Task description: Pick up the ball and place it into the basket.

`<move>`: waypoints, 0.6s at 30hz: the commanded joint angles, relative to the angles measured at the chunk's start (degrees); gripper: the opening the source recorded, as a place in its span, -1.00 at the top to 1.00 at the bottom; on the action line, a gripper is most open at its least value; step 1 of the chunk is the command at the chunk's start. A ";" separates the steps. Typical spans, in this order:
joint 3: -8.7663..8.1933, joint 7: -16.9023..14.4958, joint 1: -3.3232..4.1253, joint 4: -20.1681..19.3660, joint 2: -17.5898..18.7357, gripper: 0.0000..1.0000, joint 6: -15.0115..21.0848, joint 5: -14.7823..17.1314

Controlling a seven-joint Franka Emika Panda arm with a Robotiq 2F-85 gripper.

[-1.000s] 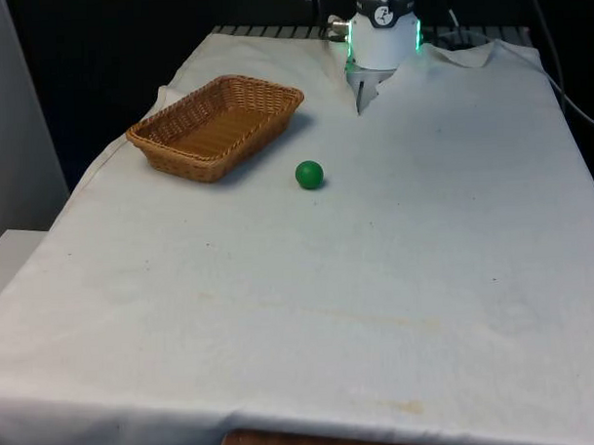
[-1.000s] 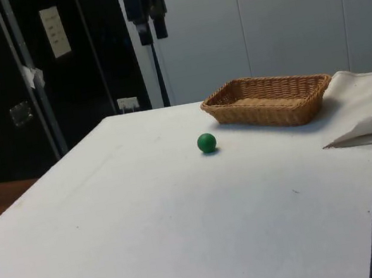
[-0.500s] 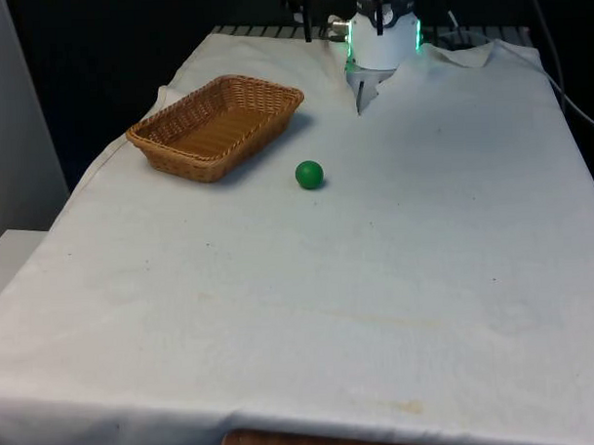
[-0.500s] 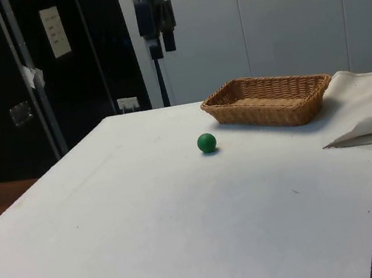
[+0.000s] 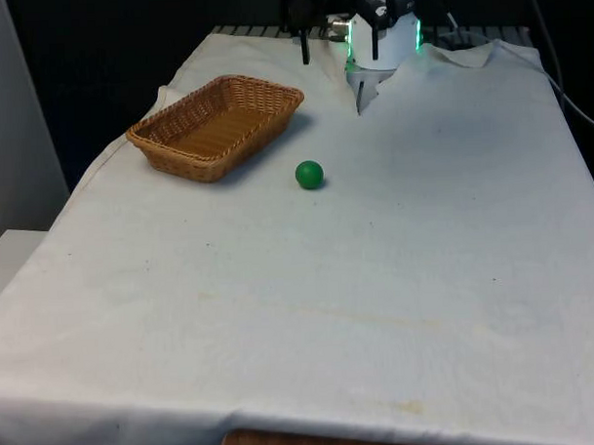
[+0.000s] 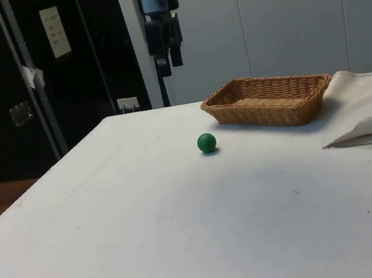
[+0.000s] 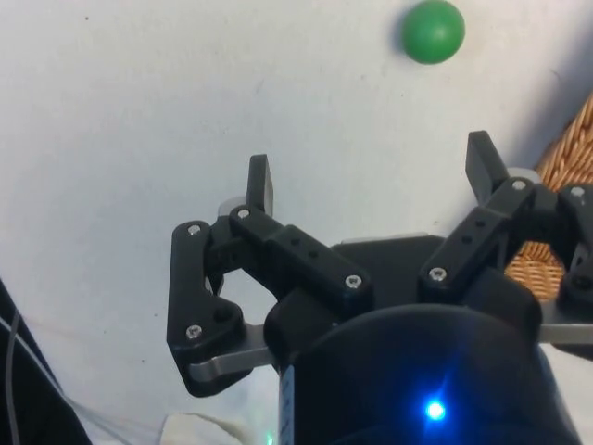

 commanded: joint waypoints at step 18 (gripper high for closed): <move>-0.40 -4.87 -0.17 -3.50 4.13 -1.00 6.93 5.44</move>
